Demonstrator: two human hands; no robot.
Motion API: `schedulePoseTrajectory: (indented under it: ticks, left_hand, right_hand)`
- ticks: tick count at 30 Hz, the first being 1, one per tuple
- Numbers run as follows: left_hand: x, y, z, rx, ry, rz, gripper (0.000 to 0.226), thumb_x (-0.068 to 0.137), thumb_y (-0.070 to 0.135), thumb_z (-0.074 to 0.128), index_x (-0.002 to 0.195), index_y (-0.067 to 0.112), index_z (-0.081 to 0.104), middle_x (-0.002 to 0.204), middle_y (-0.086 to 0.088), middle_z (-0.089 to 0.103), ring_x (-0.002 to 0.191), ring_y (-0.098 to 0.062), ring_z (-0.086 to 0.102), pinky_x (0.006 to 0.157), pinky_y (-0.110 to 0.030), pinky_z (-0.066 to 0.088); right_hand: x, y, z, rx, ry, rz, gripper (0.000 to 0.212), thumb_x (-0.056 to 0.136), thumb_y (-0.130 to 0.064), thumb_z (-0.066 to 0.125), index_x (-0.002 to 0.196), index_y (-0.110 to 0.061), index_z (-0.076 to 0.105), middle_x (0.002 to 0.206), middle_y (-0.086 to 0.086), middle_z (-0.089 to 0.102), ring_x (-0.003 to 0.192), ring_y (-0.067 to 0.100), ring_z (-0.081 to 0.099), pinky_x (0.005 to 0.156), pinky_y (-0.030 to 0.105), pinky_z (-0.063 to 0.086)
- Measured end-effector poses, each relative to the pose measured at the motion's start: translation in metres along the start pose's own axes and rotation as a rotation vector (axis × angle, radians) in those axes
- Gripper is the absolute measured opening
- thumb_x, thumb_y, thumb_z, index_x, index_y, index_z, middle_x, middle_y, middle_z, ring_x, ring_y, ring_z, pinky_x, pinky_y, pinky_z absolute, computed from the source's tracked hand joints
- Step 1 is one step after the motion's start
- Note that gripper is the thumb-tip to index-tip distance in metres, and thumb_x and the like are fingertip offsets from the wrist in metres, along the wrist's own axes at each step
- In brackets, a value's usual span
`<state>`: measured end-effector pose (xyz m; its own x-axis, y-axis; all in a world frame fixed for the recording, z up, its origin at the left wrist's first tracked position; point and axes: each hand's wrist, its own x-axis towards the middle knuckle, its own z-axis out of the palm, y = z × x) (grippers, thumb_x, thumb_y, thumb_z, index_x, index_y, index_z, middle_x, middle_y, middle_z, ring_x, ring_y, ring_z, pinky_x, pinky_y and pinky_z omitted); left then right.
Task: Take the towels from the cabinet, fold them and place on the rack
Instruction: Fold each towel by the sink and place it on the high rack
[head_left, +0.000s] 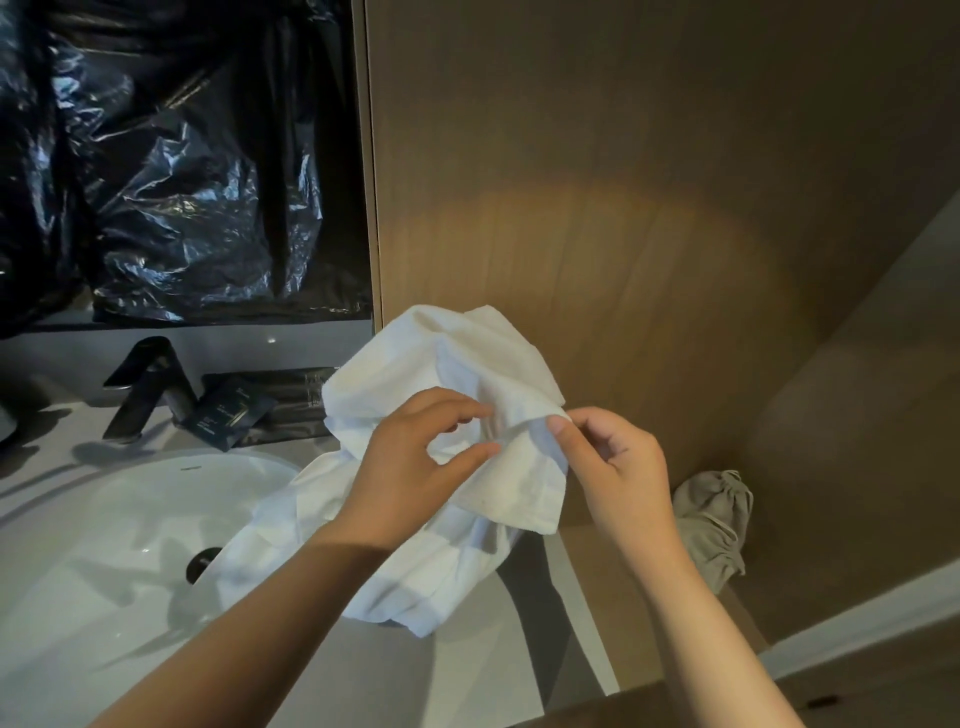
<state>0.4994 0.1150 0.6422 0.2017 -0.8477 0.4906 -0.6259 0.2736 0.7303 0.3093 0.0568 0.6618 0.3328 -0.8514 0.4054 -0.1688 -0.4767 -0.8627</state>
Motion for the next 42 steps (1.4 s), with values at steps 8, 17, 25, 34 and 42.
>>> schedulePoseTrajectory:
  ticks: [8,17,25,34,42]
  left_hand:
    - [0.016,-0.010,0.008,0.111,0.021,-0.050,0.007,0.087,0.025,0.069,0.092,0.030,0.067,0.095,0.016,0.064,0.088,-0.005,0.060,0.085,-0.023,0.053]
    - [0.048,-0.004,-0.016,0.135,0.057,-0.014,0.001,0.098,0.027,0.051,0.098,0.026,0.050,0.067,0.009,0.056,0.064,-0.006,0.055,0.056,-0.017,0.038]
    - [0.067,-0.022,-0.050,0.338,0.058,-0.005,0.008,0.094,0.030,0.059,0.090,0.024,0.055,0.065,0.012,0.054,0.059,-0.005,0.050,0.051,-0.025,0.032]
    - [0.053,-0.043,-0.054,0.416,-0.048,-0.258,0.018,0.094,0.033,0.059,0.106,0.020,0.061,0.095,0.004,0.059,0.086,-0.016,0.058,0.067,-0.027,0.041]
    - [0.063,0.011,-0.032,0.170,-0.220,0.007,0.039,0.089,0.040,0.065,0.125,0.028,0.059,0.114,0.021,0.060,0.105,0.007,0.052,0.085,0.001,0.033]
  right_hand:
    - [0.009,-0.009,-0.014,-0.015,0.002,-0.006,0.024,0.096,-0.028,0.057,0.077,-0.018,0.068,0.068,-0.003,0.062,0.062,0.009,0.055,0.056,0.013,0.040]
    - [0.040,-0.009,-0.032,-0.176,0.044,-0.020,0.024,0.100,-0.029,0.050,0.081,-0.027,0.063,0.074,-0.011,0.060,0.067,0.009,0.056,0.055,0.015,0.042]
    - [0.060,0.000,-0.037,-0.349,-0.037,-0.005,0.009,0.088,-0.036,0.069,0.080,-0.033,0.065,0.075,-0.012,0.062,0.070,0.009,0.057,0.059,0.018,0.047]
    - [0.047,0.011,-0.025,0.030,-0.094,0.175,0.016,0.085,-0.008,0.073,0.096,-0.019,0.073,0.079,0.004,0.072,0.078,0.027,0.067,0.071,0.022,0.058]
    - [0.072,-0.031,-0.006,0.074,-0.097,0.016,0.013,0.083,-0.007,0.074,0.090,-0.017,0.073,0.081,0.001,0.072,0.077,0.019,0.067,0.069,0.030,0.056]
